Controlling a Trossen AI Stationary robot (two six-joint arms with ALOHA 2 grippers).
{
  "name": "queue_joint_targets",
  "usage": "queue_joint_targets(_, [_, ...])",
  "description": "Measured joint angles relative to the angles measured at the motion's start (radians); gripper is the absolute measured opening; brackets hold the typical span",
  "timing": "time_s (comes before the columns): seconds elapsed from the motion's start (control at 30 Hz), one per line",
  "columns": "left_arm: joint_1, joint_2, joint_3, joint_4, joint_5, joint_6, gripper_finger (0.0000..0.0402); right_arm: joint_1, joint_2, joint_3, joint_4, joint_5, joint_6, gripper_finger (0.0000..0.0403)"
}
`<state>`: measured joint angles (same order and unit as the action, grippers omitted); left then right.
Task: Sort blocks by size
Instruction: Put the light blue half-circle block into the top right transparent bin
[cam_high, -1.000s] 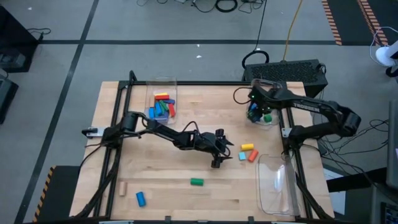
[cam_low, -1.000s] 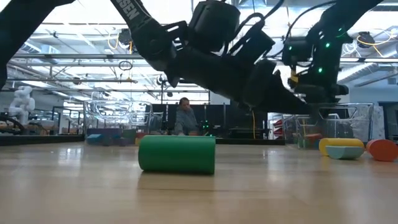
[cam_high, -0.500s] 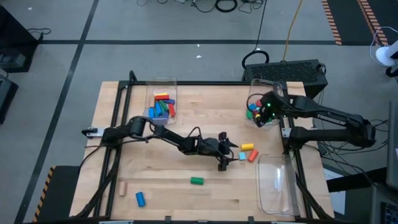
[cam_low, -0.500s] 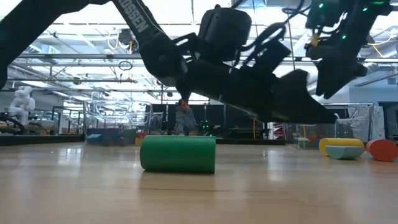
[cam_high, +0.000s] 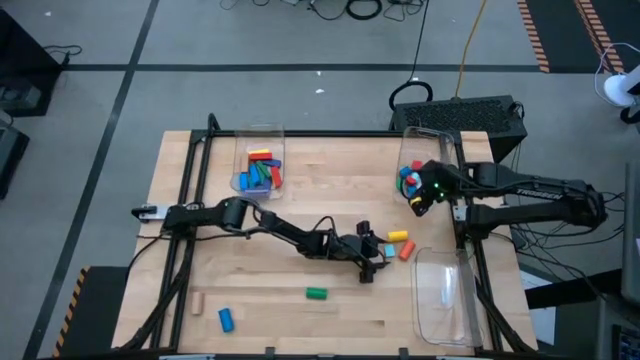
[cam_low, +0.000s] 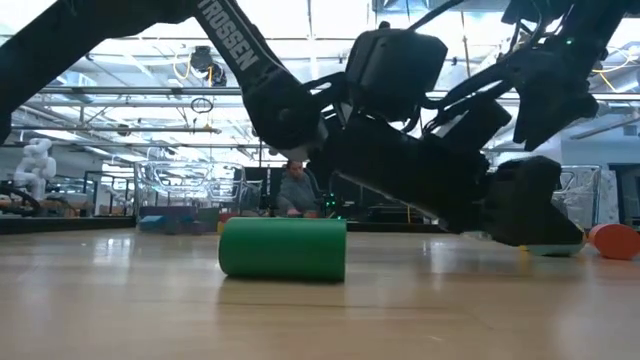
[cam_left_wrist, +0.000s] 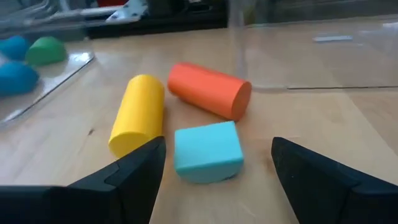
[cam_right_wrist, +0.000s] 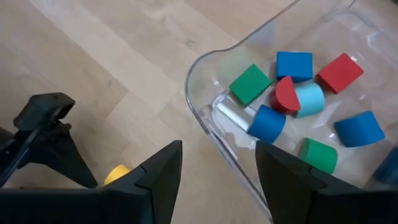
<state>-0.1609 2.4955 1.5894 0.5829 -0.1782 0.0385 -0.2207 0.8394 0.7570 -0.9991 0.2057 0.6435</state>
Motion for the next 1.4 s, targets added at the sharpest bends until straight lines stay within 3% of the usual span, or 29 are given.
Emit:
queue_joint_targets(0.33, [0.011,0.012,0.001,-0.018,-0.05,-0.171,0.0269,0.029,0.0,0.001,0.001,0.012,0.019,0.0187])
queue_joint_targets(1.4, [0.016,0.04,0.002,0.042,0.021,-0.083,0.026,0.028,0.001,0.001,0.015,0.01,0.033,0.0187])
